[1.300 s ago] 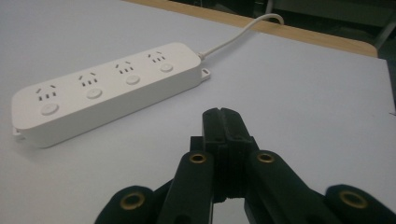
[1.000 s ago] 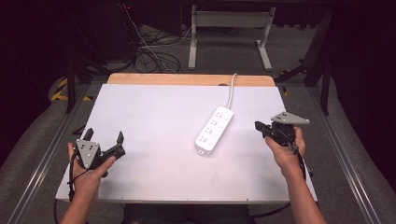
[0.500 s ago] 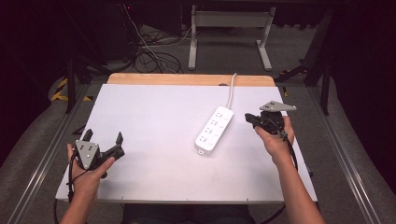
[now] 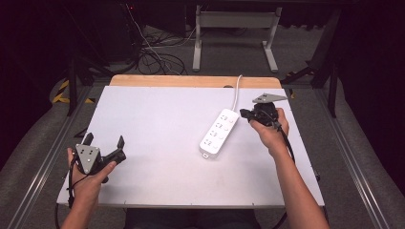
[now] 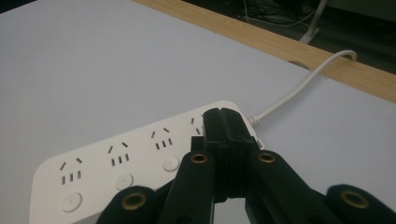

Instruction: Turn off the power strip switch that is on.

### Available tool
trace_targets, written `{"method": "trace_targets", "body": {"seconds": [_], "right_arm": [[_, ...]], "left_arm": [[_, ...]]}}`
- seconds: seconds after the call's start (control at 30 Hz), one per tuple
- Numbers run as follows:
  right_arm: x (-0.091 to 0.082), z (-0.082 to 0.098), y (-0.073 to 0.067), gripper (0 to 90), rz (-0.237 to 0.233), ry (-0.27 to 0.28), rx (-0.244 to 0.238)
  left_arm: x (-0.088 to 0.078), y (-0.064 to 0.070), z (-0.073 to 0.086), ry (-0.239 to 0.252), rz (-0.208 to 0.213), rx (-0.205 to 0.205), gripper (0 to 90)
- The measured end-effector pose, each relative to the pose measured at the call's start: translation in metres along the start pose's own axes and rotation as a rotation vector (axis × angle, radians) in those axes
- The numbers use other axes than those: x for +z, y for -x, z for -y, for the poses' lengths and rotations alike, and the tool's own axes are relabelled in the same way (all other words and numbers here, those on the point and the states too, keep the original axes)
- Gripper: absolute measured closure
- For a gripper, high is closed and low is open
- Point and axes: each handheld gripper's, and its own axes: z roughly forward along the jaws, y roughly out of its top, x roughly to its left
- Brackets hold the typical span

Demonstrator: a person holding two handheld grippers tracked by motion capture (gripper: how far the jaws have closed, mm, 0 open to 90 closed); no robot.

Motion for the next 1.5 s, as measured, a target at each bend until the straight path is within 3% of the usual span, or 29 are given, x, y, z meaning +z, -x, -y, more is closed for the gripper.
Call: {"method": "trace_targets", "body": {"seconds": [0.37,0.73,0.97,1.5], "right_arm": [[0.024,-0.015,-0.001,90.0,-0.036,-0.038,-0.026],[0.049,-0.010,0.001,90.0,-0.035,-0.120,-0.040],[0.058,-0.006,0.001,90.0,-0.022,-0.162,-0.046],[0.062,-0.002,0.006,90.0,-0.023,-0.189,-0.032]], "left_arm": [[-0.002,-0.001,0.000,-0.001,-0.004,0.016,4.4],[-0.006,-0.005,0.001,-0.003,-0.009,0.014,4.5],[-0.006,-0.004,0.001,-0.003,-0.003,0.015,4.5],[-0.006,-0.004,0.001,-0.002,0.001,0.025,4.7]]}}
